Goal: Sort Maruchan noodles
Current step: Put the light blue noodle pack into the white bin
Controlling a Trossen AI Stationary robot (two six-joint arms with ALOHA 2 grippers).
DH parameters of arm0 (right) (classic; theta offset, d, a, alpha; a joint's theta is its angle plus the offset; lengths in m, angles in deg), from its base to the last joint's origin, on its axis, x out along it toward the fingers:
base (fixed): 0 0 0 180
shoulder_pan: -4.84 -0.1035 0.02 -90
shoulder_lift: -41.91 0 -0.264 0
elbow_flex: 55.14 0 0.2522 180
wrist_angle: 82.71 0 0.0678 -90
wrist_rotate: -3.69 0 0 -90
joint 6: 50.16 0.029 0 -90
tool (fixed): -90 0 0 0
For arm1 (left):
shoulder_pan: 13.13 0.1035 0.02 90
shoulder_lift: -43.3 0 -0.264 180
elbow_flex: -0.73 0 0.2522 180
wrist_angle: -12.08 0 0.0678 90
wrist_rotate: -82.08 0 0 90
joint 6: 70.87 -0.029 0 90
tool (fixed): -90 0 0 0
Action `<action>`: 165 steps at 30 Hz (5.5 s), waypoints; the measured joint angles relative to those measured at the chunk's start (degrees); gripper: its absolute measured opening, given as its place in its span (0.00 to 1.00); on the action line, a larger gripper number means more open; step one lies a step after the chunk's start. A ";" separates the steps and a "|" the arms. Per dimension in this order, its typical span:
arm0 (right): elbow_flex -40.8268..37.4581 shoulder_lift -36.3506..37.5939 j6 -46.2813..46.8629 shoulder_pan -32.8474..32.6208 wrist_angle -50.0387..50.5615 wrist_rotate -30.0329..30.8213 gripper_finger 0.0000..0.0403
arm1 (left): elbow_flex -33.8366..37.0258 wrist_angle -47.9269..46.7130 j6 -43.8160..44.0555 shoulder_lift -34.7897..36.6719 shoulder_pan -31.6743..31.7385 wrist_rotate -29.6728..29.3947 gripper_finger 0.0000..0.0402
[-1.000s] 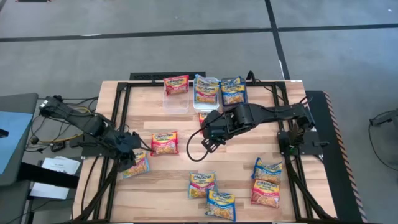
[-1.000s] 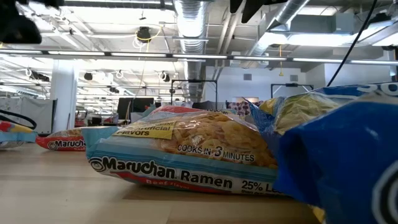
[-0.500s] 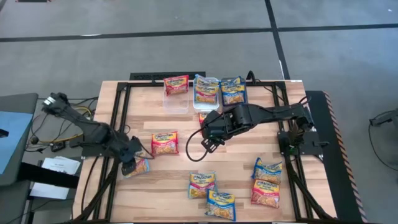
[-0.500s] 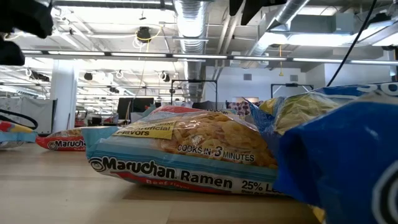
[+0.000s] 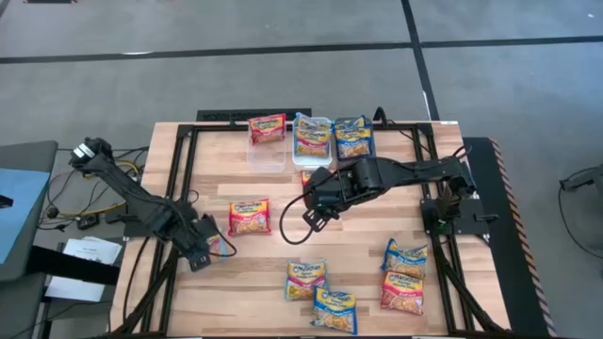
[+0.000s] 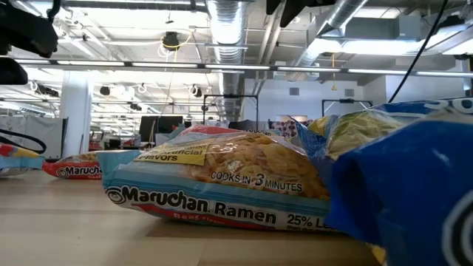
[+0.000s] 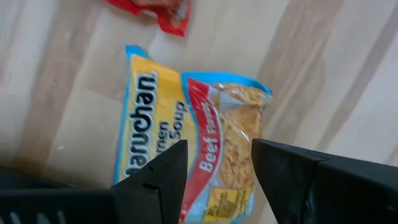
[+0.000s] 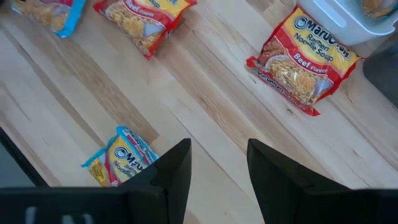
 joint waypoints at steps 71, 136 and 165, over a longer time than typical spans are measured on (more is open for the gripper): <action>0.04 0.07 0.01 1.96 -1.00 -0.43 0.45 | -4.62 1.81 -10.60 -10.37 3.83 3.05 0.00; 0.04 -12.44 -23.26 8.93 -31.38 -36.80 0.45 | -12.68 -0.57 -18.72 9.52 19.98 3.21 0.31; 0.04 -12.44 -32.41 12.04 -31.08 -42.56 0.45 | 10.08 19.53 -11.26 7.48 25.51 11.24 0.32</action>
